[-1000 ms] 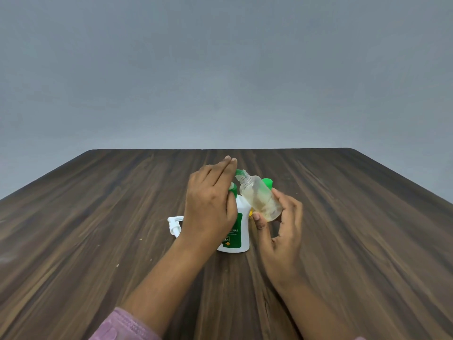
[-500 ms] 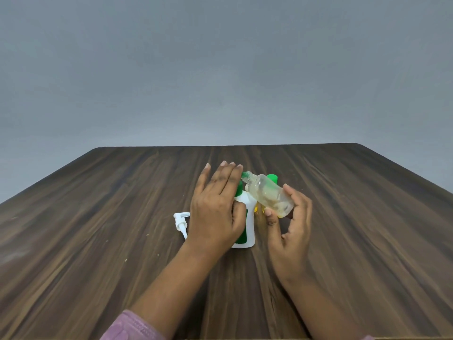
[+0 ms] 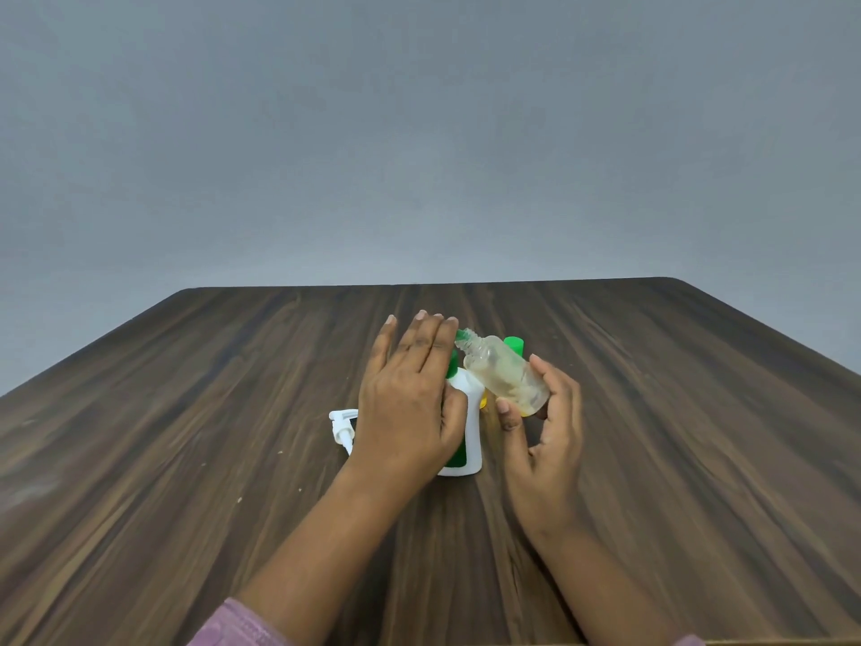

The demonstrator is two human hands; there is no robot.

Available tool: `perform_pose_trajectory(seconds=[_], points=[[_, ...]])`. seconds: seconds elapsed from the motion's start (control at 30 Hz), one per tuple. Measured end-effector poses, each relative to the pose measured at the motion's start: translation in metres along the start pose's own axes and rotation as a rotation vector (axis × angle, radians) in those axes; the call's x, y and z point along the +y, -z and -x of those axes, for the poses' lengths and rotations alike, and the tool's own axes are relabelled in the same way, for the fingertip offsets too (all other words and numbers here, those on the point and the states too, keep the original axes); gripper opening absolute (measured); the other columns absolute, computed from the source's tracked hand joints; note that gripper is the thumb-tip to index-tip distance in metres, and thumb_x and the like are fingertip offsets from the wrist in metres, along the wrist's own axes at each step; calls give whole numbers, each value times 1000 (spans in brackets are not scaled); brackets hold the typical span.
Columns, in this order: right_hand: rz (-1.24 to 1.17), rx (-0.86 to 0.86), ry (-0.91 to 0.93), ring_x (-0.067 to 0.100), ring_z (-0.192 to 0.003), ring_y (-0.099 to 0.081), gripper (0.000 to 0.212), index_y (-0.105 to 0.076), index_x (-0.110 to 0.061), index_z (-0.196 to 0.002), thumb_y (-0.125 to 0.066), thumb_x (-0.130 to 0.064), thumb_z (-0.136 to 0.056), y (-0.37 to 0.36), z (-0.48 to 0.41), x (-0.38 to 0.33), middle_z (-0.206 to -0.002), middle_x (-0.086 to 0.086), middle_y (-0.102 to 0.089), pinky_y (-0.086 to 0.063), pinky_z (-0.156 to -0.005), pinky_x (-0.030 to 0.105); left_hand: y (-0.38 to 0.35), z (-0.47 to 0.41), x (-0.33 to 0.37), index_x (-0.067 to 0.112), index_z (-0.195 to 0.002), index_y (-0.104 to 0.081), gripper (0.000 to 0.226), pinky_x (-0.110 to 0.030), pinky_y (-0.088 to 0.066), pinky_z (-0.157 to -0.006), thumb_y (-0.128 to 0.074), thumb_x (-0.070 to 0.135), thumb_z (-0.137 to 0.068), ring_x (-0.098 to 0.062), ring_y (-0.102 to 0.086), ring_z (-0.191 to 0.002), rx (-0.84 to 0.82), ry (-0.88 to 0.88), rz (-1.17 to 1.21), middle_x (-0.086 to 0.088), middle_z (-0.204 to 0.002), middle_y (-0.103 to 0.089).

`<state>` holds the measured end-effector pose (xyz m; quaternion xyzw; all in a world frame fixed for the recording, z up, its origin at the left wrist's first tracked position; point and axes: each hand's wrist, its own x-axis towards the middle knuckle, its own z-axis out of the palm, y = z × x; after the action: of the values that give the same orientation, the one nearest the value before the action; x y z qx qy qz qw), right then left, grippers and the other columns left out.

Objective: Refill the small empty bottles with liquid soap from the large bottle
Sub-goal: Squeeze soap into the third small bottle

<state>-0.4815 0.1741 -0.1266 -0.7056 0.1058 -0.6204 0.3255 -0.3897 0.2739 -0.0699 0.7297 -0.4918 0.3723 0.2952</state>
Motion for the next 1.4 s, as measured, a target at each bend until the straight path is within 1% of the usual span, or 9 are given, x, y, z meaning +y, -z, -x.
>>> perform_pose_trajectory(seconds=[0.13,0.47,0.63,0.83,0.93,1.03,1.2,1.3,1.4], points=[[9,-8,-24,-6,-109,-50,41,-47,-7,-130,-59,-14,-91,1,1,2,-121,1,-49,-41,-83,4,-4,4,2,-1,-130,-54,56,-44,-23,-113,-39,17,-80,-27,-48,-128,-12,25,32,-12,-131,-58],[-61,-39,-27,2,-109,-54,45,-51,-6,-129,-64,-13,-86,2,3,2,-119,5,-51,-46,-83,9,6,-4,2,-1,-127,-57,56,-45,-25,-110,-37,18,-78,-25,-53,-125,11,0,16,-12,-129,-60],[-33,-32,-22,-1,-110,-54,44,-54,-2,-127,-65,-9,-86,3,5,4,-119,6,-54,-44,-85,8,-2,5,2,1,-130,-55,58,-43,-25,-112,-39,17,-78,-25,-49,-128,-13,30,32,-11,-131,-59],[-56,-33,-42,4,-111,-57,43,-54,-7,-127,-66,-12,-86,4,5,3,-119,5,-58,-46,-87,12,-3,7,2,2,-131,-55,57,-42,-24,-113,-39,17,-78,-23,-47,-130,6,39,63,-9,-133,-57],[-72,-37,-32,5,-111,-57,44,-53,-12,-128,-65,-14,-86,3,4,1,-118,1,-59,-48,-87,15,1,2,2,2,-130,-56,56,-44,-26,-112,-39,17,-79,-22,-49,-128,23,24,55,-9,-131,-59],[-84,-43,-46,7,-112,-57,44,-52,-11,-129,-65,-16,-87,3,5,1,-119,0,-58,-50,-88,18,3,-3,2,1,-127,-58,55,-46,-28,-110,-39,19,-79,-23,-52,-126,24,-3,33,-10,-129,-60],[-57,-50,-49,2,-111,-56,44,-51,-12,-128,-64,-17,-87,2,5,1,-120,3,-58,-47,-85,10,-2,5,2,1,-129,-56,56,-41,-28,-111,-39,17,-78,-24,-50,-127,27,27,49,-11,-130,-59],[-54,-53,-54,4,-111,-57,43,-53,-7,-128,-65,-15,-87,4,5,3,-119,5,-58,-48,-85,12,-4,8,2,1,-130,-55,56,-40,-27,-112,-39,16,-79,-24,-50,-127,22,41,62,-11,-131,-59],[-63,-55,-50,3,-111,-57,43,-53,-9,-128,-66,-13,-87,4,6,2,-119,3,-58,-50,-84,14,-2,7,3,2,-131,-55,56,-40,-27,-113,-39,16,-79,-23,-49,-128,26,35,65,-10,-132,-58]])
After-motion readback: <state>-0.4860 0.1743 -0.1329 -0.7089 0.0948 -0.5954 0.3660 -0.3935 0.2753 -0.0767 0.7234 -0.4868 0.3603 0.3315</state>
